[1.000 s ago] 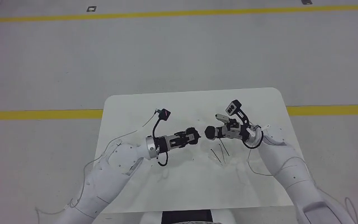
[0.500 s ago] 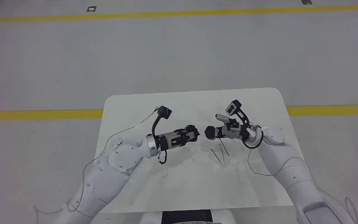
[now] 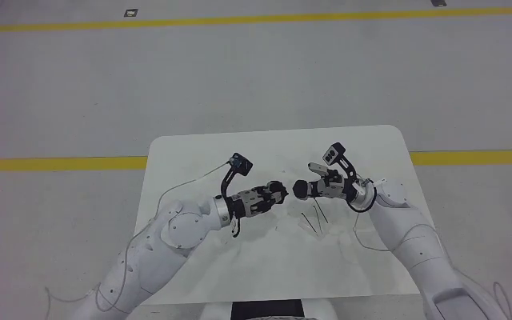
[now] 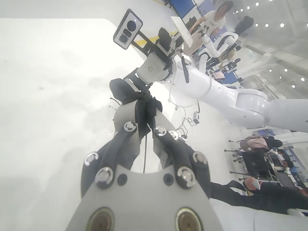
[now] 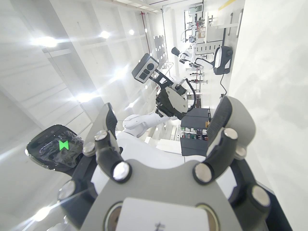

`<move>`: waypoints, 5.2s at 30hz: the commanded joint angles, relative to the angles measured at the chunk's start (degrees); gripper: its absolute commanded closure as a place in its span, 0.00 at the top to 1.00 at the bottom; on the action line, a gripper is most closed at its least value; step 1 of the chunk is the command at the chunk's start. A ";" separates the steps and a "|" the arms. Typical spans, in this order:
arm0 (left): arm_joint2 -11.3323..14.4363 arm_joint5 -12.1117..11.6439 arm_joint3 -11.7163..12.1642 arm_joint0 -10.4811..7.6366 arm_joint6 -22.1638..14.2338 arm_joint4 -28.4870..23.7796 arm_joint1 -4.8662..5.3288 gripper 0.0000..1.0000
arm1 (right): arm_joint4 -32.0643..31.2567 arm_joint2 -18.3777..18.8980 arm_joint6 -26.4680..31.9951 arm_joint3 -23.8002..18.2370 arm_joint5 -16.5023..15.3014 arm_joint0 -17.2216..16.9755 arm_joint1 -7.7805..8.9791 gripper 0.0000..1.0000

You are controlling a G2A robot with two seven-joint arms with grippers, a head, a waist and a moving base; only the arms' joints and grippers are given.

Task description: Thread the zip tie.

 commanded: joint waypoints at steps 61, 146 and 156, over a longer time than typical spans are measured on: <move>-9.68 0.00 3.83 3.25 -16.33 -30.25 0.57 0.00 | -63.22 8.72 -4.51 -36.81 8.22 -12.02 8.75 1.00; -9.68 0.00 3.83 3.25 -16.33 -30.25 0.57 0.00 | -72.89 -12.26 -1.31 -27.77 -4.08 1.67 10.54 0.28; -9.68 0.00 3.83 3.25 -16.33 -30.25 0.57 0.00 | -73.20 -14.70 -0.87 -25.34 -3.67 3.42 10.00 0.23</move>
